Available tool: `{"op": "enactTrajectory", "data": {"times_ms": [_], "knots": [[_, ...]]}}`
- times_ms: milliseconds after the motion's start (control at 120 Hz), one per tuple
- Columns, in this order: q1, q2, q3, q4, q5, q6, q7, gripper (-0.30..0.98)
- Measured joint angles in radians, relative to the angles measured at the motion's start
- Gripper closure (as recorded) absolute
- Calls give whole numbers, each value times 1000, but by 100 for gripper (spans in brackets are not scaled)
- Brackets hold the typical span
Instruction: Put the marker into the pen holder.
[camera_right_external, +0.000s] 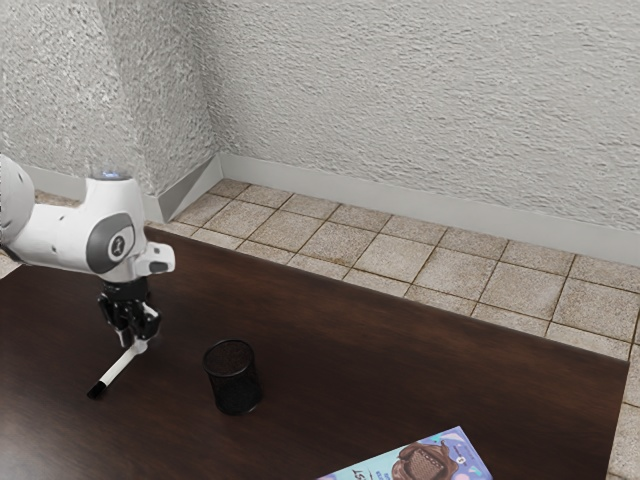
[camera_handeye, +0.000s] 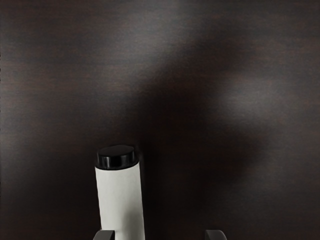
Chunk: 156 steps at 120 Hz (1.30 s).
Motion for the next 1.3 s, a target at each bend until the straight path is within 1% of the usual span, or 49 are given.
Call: {"op": "enactTrajectory", "data": {"times_ms": [117,325,542,592,708,792,908,1092,1183,1300], "knots": [[2,28,22,-1,-8,48,11,48],[2,46,26,-1,-21,95,25,47],[2,59,26,-2,-30,116,36,50],[2,62,26,-3,-34,119,38,53],[2,64,26,-3,-40,123,41,65],[2,61,25,-3,-38,125,39,70],[1,2,21,-2,-27,120,34,75],[-1,-149,-68,-3,2,92,18,78],[0,-236,-126,-3,34,69,4,79],[48,-294,-257,27,48,54,-19,79]]}}
